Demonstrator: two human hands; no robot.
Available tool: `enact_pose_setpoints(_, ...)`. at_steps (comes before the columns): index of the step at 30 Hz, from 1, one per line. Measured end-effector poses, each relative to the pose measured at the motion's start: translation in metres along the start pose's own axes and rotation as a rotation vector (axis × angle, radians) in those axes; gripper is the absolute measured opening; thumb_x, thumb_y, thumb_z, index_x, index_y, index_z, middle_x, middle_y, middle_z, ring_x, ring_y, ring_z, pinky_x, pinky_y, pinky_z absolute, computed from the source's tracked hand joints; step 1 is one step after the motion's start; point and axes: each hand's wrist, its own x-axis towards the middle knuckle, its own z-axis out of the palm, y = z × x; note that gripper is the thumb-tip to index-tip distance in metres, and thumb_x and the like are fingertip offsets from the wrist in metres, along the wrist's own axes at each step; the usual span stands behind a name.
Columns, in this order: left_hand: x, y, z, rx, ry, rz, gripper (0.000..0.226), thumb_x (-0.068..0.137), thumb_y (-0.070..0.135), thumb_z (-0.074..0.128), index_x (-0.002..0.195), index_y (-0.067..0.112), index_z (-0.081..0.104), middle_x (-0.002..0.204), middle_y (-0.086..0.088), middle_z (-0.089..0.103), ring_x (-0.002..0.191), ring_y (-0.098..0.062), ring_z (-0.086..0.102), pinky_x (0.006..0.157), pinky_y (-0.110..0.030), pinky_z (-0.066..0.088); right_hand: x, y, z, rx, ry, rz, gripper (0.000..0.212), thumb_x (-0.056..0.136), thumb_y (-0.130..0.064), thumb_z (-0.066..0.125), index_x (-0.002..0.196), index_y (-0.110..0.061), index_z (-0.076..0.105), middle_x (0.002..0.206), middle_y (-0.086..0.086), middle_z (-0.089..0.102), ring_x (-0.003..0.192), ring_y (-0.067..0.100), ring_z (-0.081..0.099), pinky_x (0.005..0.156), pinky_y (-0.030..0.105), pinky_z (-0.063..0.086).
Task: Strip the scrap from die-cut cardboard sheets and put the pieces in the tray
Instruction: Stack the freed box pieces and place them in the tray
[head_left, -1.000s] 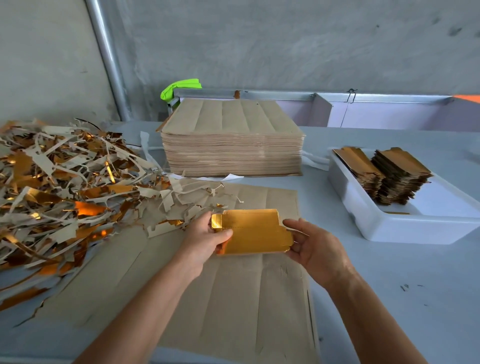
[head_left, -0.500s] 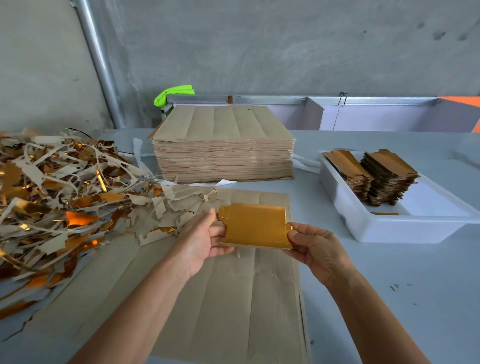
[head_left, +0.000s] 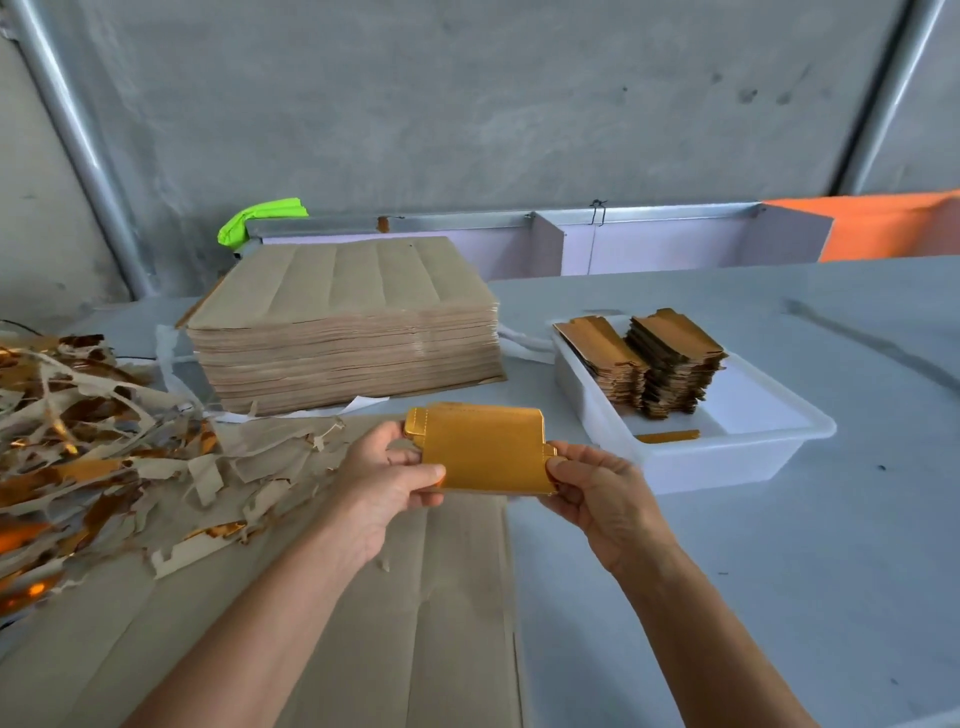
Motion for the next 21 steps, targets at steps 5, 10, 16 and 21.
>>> enact_pose_setpoints(5, 0.021, 0.023, 0.048, -0.045, -0.065, 0.035, 0.042, 0.077, -0.015, 0.065, 0.11, 0.01, 0.055, 0.078, -0.011, 0.061, 0.054, -0.014, 0.063, 0.047, -0.023, 0.052, 0.016, -0.041, -0.032, -0.002, 0.033, -0.076, 0.017, 0.086, 0.008, 0.057, 0.085, -0.007, 0.067, 0.078, 0.009, 0.067, 0.075, 0.02, 0.064, 0.063, 0.028, 0.053)
enact_pose_setpoints(10, 0.048, 0.055, 0.106, -0.056, -0.124, 0.055, 0.019, 0.088, -0.002, 0.06, 0.104, 0.008, 0.054, 0.081, -0.007, 0.058, 0.046, -0.013, 0.063, 0.043, -0.023, 0.052, 0.042, -0.095, -0.07, -0.058, 0.09, -0.107, 0.017, 0.087, 0.009, 0.056, 0.091, -0.005, 0.066, 0.082, 0.01, 0.067, 0.068, 0.02, 0.067, 0.054, 0.024, 0.055)
enact_pose_setpoints(16, 0.083, 0.08, 0.159, 0.031, -0.187, 0.07, 0.026, 0.083, -0.002, 0.066, 0.097, 0.015, 0.053, 0.086, -0.008, 0.063, 0.059, -0.015, 0.064, 0.044, -0.023, 0.053, 0.077, -0.144, -0.114, -0.122, 0.102, -0.11, 0.018, 0.086, 0.011, 0.055, 0.09, -0.003, 0.066, 0.08, 0.011, 0.067, 0.063, 0.017, 0.069, 0.054, 0.025, 0.056)
enact_pose_setpoints(21, 0.103, 0.067, 0.188, 0.145, -0.254, 0.043, 0.044, 0.08, -0.001, 0.071, 0.117, 0.013, 0.053, 0.105, -0.01, 0.063, 0.085, -0.022, 0.067, 0.068, -0.033, 0.059, 0.094, -0.148, -0.143, -0.222, 0.204, -0.023, 0.017, 0.081, 0.012, 0.06, 0.09, -0.001, 0.066, 0.087, 0.016, 0.068, 0.067, 0.022, 0.07, 0.05, 0.026, 0.055)
